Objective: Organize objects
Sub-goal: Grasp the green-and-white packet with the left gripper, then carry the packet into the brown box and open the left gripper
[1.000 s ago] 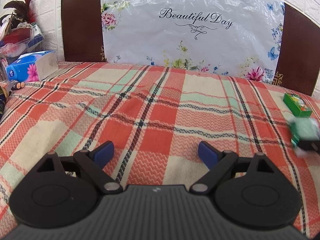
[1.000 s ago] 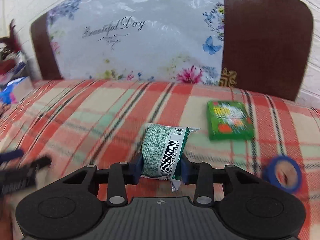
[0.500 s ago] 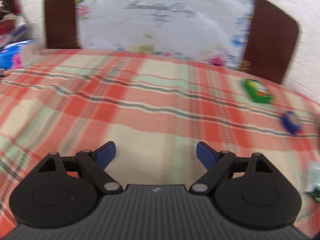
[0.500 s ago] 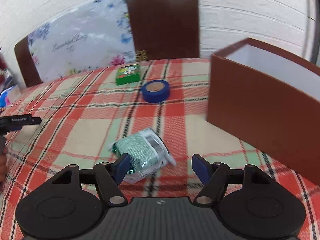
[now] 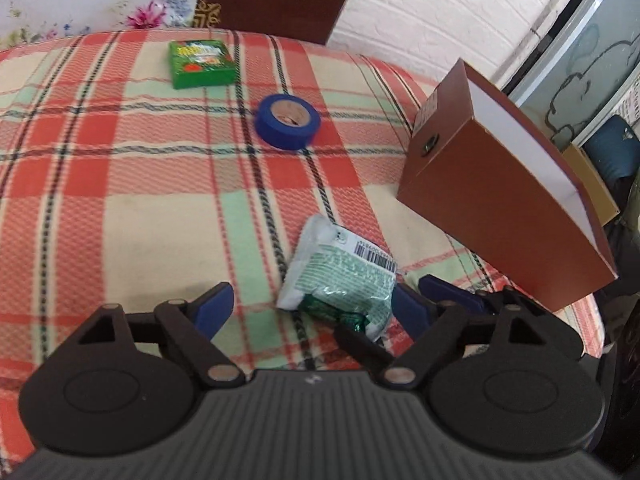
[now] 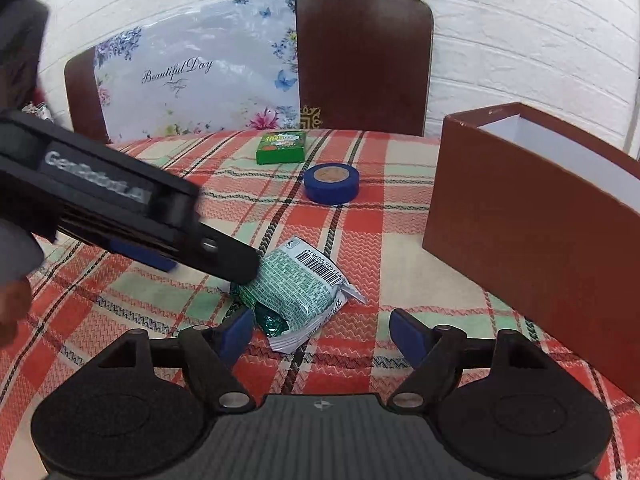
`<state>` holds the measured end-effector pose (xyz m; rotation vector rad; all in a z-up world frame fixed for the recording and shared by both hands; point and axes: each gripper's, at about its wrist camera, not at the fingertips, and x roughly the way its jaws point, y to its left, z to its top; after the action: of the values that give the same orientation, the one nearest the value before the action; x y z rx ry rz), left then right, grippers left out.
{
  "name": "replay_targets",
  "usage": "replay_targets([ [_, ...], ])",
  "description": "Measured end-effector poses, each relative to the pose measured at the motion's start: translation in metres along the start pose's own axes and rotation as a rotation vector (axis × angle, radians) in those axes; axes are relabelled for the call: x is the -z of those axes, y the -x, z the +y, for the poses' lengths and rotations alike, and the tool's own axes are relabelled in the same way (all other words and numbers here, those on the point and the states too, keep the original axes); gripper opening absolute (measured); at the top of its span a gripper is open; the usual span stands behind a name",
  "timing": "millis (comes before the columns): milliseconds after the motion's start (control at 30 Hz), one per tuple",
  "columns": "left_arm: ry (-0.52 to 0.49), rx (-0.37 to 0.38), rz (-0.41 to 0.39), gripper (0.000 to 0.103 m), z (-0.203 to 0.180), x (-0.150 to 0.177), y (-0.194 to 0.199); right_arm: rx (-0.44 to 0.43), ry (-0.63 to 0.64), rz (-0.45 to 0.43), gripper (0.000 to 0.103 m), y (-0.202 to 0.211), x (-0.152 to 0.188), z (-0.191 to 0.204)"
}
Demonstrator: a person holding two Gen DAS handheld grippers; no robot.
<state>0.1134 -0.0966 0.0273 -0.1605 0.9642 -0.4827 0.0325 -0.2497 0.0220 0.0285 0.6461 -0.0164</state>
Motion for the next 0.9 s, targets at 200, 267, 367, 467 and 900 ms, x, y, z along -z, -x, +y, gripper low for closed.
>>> replay_targets([
  [200,-0.074,-0.004,0.007,0.042,-0.014,-0.003,-0.017,-0.049,0.024,0.022,0.064,-0.022,-0.003,-0.003],
  [267,-0.066,0.003,0.015,0.036,-0.016,-0.007,-0.014,-0.055,0.044,0.007,0.035,-0.023,-0.005,0.001],
  [367,-0.092,0.031,-0.014,0.032,-0.026,-0.015,0.002,-0.047,0.052,-0.014,0.031,-0.018,-0.006,0.002],
  [467,-0.139,0.071,-0.077,0.032,-0.046,-0.028,0.022,-0.030,0.028,-0.097,0.031,0.003,-0.013,-0.005],
  [900,-0.363,0.142,-0.194,0.041,-0.163,-0.082,0.003,0.223,-0.040,-0.355,0.031,0.065,-0.053,-0.082],
])
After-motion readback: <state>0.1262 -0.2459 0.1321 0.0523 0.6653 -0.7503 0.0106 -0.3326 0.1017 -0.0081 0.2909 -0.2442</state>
